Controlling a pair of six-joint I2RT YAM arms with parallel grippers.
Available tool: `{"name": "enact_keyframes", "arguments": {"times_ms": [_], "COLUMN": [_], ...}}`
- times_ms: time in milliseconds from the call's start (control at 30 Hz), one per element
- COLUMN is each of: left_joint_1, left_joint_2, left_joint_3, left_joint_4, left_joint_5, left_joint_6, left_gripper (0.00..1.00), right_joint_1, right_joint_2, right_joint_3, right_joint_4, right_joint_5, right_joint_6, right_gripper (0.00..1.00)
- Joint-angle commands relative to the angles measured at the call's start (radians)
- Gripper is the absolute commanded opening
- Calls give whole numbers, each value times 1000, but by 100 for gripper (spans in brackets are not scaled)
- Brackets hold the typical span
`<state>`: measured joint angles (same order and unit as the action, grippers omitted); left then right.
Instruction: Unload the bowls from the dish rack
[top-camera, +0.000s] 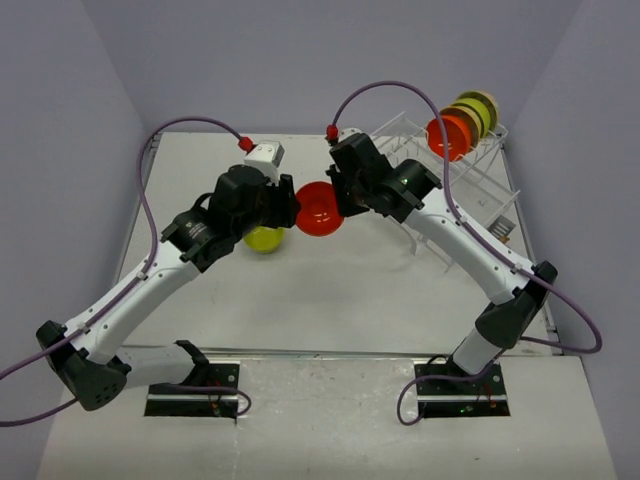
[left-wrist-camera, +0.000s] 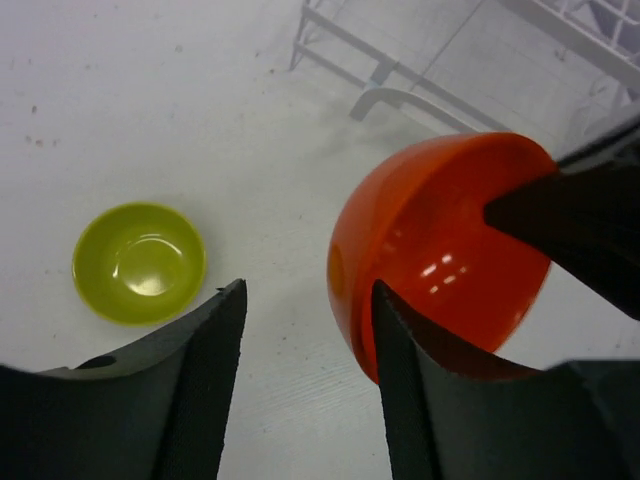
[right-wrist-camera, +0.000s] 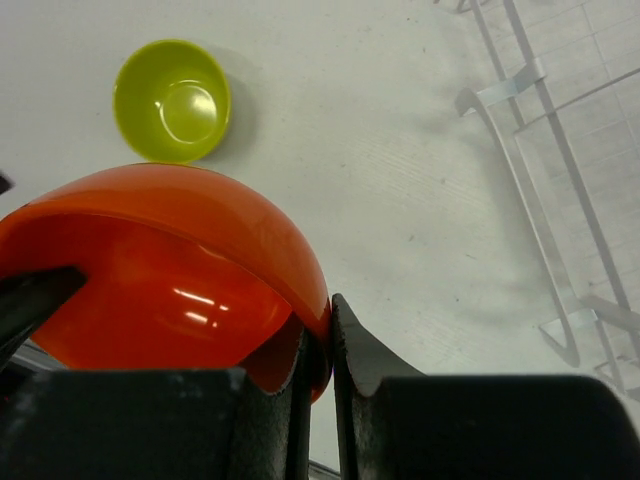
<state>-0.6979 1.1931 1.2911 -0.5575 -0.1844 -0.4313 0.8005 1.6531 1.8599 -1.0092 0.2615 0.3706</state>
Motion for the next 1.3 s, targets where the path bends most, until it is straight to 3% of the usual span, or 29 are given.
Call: {"name": "enact_keyframes", "arguments": {"times_ms": [0, 67, 133, 167, 200, 267, 300, 367, 400, 567, 767, 967, 1100, 1133, 1233, 1267], "left_joint_1": [-17, -21, -25, -26, -29, -32, -34, -34, -34, -34, -34, -32, -32, -32, -32, -32], "left_joint_2": [36, 45, 57, 63, 71, 72, 74, 94, 109, 313, 569, 746, 793, 793, 766, 737], "left_joint_3": [53, 56, 60, 65, 66, 53, 44, 10, 4, -3, 85, 203, 206, 206, 203, 200], "left_joint_4": [-41, -45, -45, -45, -44, -26, 3, 31, 45, 83, 107, 60, 67, 59, 28, 18], "left_joint_5": [-150, -179, -184, -184, -182, -167, -161, -148, -147, -95, 3, 40, 47, 34, -47, -62], "left_joint_6": [-7, -11, -9, -9, -9, -14, -14, -26, -29, -27, 5, 48, 52, 51, 37, 34], "left_gripper": [51, 49, 31, 8, 0, 0, 0, 0, 0, 0, 0, 0, 0, 3, 42, 48], "right_joint_1": [26, 32, 39, 39, 39, 39, 39, 39, 37, 14, -15, -40, -83, -93, -125, -141], "right_joint_2": [-82, -108, -127, -145, -153, -176, -182, -213, -229, -433, -680, -780, -777, -762, -702, -682], "right_joint_3": [-20, -67, -114, -129, -155, -179, -198, -223, -253, -425, -493, -556, -565, -556, -516, -502], "right_joint_4": [75, 84, 109, 119, 139, 165, 172, 169, 153, 127, 101, 144, 179, 184, 187, 187], "right_joint_5": [-38, -21, -31, -34, -34, -27, -24, 33, 71, 281, 413, 415, 331, 322, 298, 298], "right_joint_6": [71, 79, 85, 91, 94, 100, 100, 100, 111, 140, 97, 22, -51, -64, -122, -168], "right_gripper": [0, 0, 0, 0, 0, 0, 15, 79, 99, 99, 99, 99, 99, 99, 99, 99]}}
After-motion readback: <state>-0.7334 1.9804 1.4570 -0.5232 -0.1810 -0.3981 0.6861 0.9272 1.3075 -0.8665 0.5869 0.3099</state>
